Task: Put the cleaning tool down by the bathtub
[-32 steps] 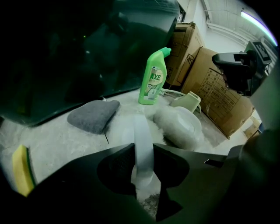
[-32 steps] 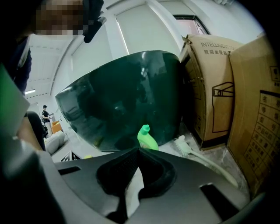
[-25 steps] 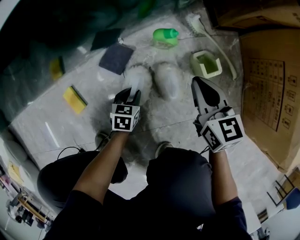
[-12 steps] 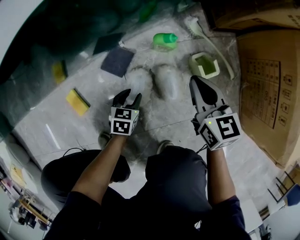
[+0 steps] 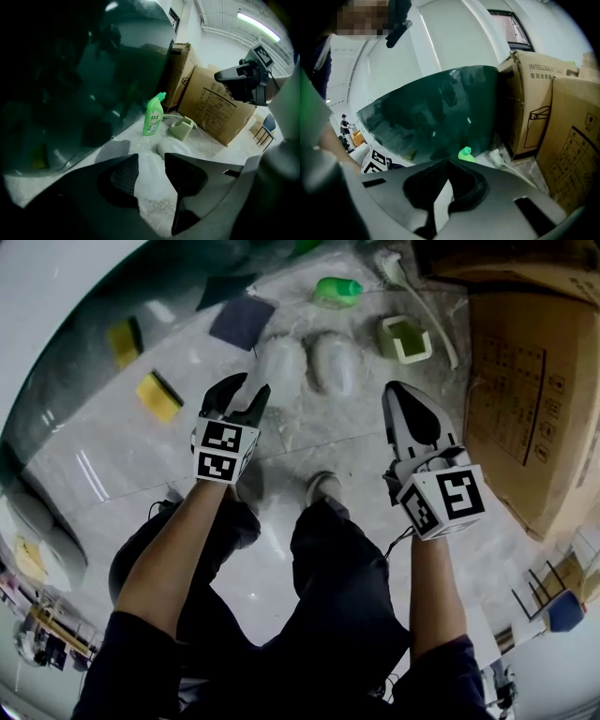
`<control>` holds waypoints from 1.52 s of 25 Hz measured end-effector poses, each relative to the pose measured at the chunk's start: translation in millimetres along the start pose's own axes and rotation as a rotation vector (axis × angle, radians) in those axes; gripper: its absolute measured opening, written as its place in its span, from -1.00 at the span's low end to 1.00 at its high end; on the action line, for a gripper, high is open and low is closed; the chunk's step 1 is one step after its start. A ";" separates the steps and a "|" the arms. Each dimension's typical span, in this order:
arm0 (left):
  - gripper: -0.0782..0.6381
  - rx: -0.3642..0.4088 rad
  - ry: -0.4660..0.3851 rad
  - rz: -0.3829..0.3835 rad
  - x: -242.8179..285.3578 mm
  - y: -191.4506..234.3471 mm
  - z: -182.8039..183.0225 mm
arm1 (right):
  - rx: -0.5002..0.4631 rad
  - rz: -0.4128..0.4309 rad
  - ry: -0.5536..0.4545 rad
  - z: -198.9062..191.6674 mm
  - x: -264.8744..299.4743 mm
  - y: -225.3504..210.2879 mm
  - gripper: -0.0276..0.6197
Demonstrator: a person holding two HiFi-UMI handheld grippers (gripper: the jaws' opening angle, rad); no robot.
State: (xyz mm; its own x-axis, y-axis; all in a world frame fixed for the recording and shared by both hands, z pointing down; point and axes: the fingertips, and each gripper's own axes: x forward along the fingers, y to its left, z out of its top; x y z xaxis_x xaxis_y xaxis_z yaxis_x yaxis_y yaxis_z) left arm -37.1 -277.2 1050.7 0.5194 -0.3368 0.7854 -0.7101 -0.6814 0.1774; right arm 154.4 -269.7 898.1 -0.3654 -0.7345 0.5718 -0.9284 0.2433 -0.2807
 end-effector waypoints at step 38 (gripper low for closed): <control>-0.25 0.021 -0.368 0.102 -469.1 -89.0 298.1 | -0.113 0.111 -0.158 317.6 -269.2 188.9 -0.90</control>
State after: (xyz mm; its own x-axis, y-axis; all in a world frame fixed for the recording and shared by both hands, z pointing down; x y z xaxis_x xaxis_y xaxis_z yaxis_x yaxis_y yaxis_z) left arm -75.8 -252.3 489.7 0.5854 -0.6116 0.5322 -0.7588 -0.6445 0.0940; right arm 98.7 -227.2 446.4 -0.4588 -0.7873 0.4120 -0.8881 0.3910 -0.2417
